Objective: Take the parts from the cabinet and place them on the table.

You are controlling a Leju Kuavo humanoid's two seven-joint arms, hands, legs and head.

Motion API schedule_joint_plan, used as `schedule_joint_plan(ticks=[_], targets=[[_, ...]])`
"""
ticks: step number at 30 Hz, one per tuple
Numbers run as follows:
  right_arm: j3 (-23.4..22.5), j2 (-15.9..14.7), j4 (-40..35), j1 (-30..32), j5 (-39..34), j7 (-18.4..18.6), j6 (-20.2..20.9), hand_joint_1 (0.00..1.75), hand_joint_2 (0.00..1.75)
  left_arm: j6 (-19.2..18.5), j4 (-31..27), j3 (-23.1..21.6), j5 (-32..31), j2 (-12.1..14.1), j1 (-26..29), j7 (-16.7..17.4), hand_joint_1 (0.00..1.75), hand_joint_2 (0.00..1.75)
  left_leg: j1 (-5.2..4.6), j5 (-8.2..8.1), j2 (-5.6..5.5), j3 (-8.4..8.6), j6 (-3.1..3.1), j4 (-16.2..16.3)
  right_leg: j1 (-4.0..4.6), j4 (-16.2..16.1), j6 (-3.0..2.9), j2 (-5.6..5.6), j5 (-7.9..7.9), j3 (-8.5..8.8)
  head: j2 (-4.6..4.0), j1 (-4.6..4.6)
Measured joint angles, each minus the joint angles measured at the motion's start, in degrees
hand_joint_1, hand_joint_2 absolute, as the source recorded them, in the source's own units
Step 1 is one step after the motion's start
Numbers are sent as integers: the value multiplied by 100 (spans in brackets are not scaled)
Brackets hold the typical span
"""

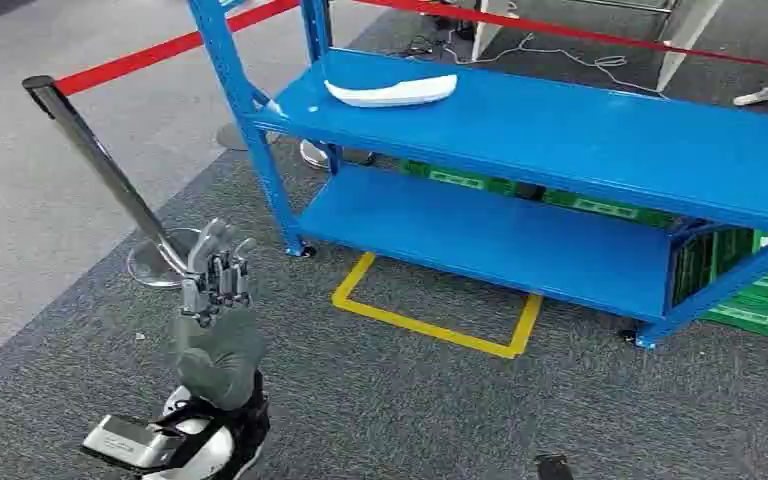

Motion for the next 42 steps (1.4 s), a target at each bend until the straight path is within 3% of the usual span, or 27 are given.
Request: schedule_joint_plan(ticks=[2,3,4,5,6,9,10,12,13,14,16,18,19,21,24,25,28,29,30,31,33,34,35,38,40,41,42], targets=[[-5,-2,0,-10,2,-9,9,0,175,-26,22,18,20,-4,4,0,0,0,82,-85,-11,1,-120,120,-67,-890,91,-2,506,430,0,-2],[-5,-2,0,-13,4,-11,15,0,175,-35,33,28,20,-9,4,0,0,0,105,-159,-11,-17,-203,231,-100,-1242,180,21,529,605,0,13],[-2,62,9,-20,4,-18,42,0,175,-35,42,44,29,-18,3,0,0,0,79,-222,-19,-75,-281,318,-68,-1175,106,126,447,615,0,79],[-5,52,7,-27,4,-18,39,0,175,-42,42,50,28,-33,10,0,0,0,66,-230,-22,-99,-285,360,-74,-1108,-82,127,421,571,0,53],[-11,41,7,-12,2,-15,37,0,175,-42,46,50,26,-35,15,0,0,0,66,-219,-22,-96,-291,352,-67,-1078,-132,120,412,542,0,-11],[-18,42,7,-11,15,15,42,0,175,-59,68,57,39,-44,18,0,0,0,89,-281,21,-109,-321,398,-31,-1038,-287,119,400,514,0,-50],[-22,42,7,-14,28,54,41,0,175,-94,77,61,83,-52,15,0,0,0,66,-475,53,-254,-294,686,-23,-1048,-318,114,401,522,0,-79],[-29,42,7,-17,44,115,46,0,175,-183,96,66,205,-61,24,0,0,0,21,-929,55,-765,-260,1685,4,-1053,-351,81,397,513,0,-81],[-33,42,7,-9,44,138,52,0,175,-243,112,74,267,-59,34,0,0,0,2,-1060,55,-981,-236,2093,25,-1053,-363,69,390,513,0,-81],[-37,42,7,-4,44,149,66,0,175,-302,131,88,339,-63,47,0,0,0,-21,-1060,54,-1108,-197,2287,46,-1053,-374,63,383,518,0,-79],[-48,42,7,-9,42,129,90,0,175,-444,171,116,507,-68,55,0,0,0,-78,-691,54,-975,-85,1927,78,-1053,-383,68,377,536,0,-87],[-59,42,7,-21,44,96,118,0,175,-609,199,151,651,-107,52,0,0,0,-154,-200,57,-549,56,1013,94,-1057,-377,74,370,561,0,-85],[-59,50,7,-25,59,96,109,0,175,-667,212,162,695,-111,46,0,0,0,-207,-167,65,-419,104,718,122,-1050,-361,75,360,552,0,-83],[-61,48,7,-18,96,136,59,0,175,-759,256,195,759,-142,50,0,0,0,-197,-215,64,-393,11,582,136,-1062,-308,63,356,521,0,-72],[-64,48,7,-28,103,240,13,0,175,-822,308,252,809,-168,56,0,0,0,-159,-176,44,-355,81,512,115,-1098,-205,47,340,526,0,-85],[-64,48,7,-28,105,249,0,0,175,-841,323,269,809,-175,48,0,0,0,-160,-180,50,-339,95,510,119,-933,-187,45,213,481,0,-55],[-64,48,7,-18,103,291,-4,0,175,-853,383,306,824,-179,58,0,0,0,-180,-196,54,-335,146,511,131,340,-153,48,-394,-107,0,-20],[-68,48,7,-9,101,306,-2,0,175,-861,409,321,826,-186,62,0,0,0,-188,-198,51,-330,148,511,134,588,-151,49,-438,-234,0,-20],[-72,48,7,-8,94,323,-2,0,175,-863,429,332,831,-188,63,0,0,0,-194,-202,44,-321,154,512,135,551,-157,49,-333,-234,0,-18],[-81,48,7,-12,94,337,-2,0,175,-866,442,341,841,-190,64,0,0,0,-195,-204,32,-306,154,512,136,254,-168,49,-117,-99,0,-17],[-92,48,7,-18,94,341,-2,0,175,-868,463,345,842,-192,63,0,0,0,-195,-235,24,-256,133,516,135,-755,-195,48,388,406,0,-15],[-96,48,7,-22,94,341,-2,0,175,-868,474,350,842,-192,62,0,0,0,-201,-249,23,-254,109,520,136,-1057,-211,53,387,552,0,-15],[-98,48,7,-35,94,343,-2,0,175,-870,479,359,842,-192,63,0,0,0,-241,-260,15,-279,82,563,143,-1137,-245,63,380,604,0,-17],[-112,46,7,-14,90,354,0,0,175,-874,501,378,842,-192,64,0,0,0,-218,-221,17,-265,7,509,173,-1132,-324,73,399,586,0,-33],[-125,50,7,-28,90,358,0,0,175,-879,501,387,842,-195,59,0,0,0,-217,-350,36,-312,-82,622,123,-1181,-385,65,428,609,0,-59],[-129,50,7,-34,90,358,-2,0,0,-883,503,389,842,-195,57,0,0,0,-209,-541,38,-451,-115,920,116,-1182,-414,60,428,608,0,-87],[-136,50,7,-33,90,358,0,0,0,-896,507,394,842,-195,59,0,0,0,-192,-758,39,-658,-141,1350,113,-1182,-420,52,424,606,0,-85]])
